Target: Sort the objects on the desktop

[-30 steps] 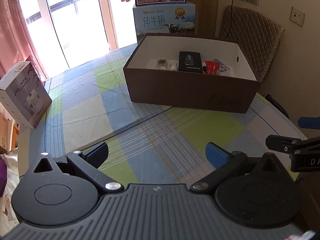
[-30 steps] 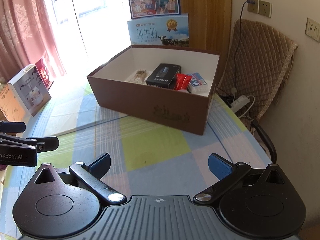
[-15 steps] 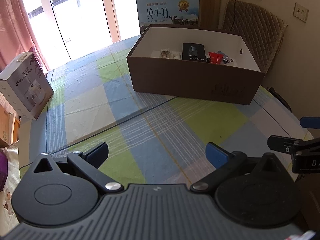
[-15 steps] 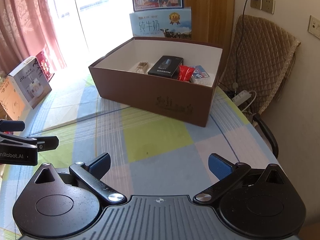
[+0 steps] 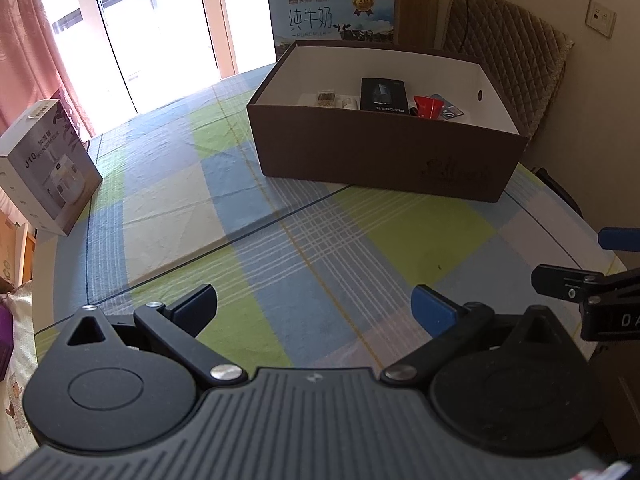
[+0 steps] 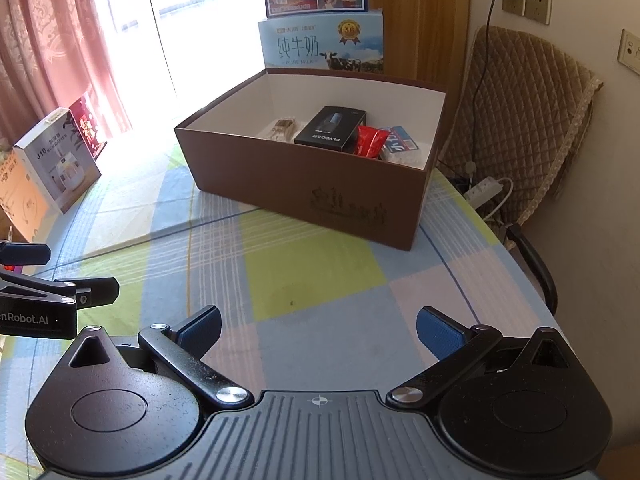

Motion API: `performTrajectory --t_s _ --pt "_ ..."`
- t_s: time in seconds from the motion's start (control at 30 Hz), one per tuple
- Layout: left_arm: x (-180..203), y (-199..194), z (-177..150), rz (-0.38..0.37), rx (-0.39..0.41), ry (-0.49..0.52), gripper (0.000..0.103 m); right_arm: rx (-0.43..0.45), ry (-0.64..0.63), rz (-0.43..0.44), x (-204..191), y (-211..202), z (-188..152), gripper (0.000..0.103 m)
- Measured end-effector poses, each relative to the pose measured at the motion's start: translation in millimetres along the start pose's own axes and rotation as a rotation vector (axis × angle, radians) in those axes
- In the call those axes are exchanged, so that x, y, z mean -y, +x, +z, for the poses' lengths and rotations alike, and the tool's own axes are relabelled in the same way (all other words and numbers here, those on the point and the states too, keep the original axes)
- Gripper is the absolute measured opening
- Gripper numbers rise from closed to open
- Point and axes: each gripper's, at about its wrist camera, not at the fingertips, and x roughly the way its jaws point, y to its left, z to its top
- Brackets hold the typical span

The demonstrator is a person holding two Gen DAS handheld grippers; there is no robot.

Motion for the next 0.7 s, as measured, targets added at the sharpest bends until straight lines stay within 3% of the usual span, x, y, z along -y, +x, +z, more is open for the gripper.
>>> performTrajectory --t_s 0.7 --pt "13.3 8.9 11.0 -0.011 -0.003 0.023 0.102 -0.003 0.011 -0.005 13.3 3.3 6.0 0.101"
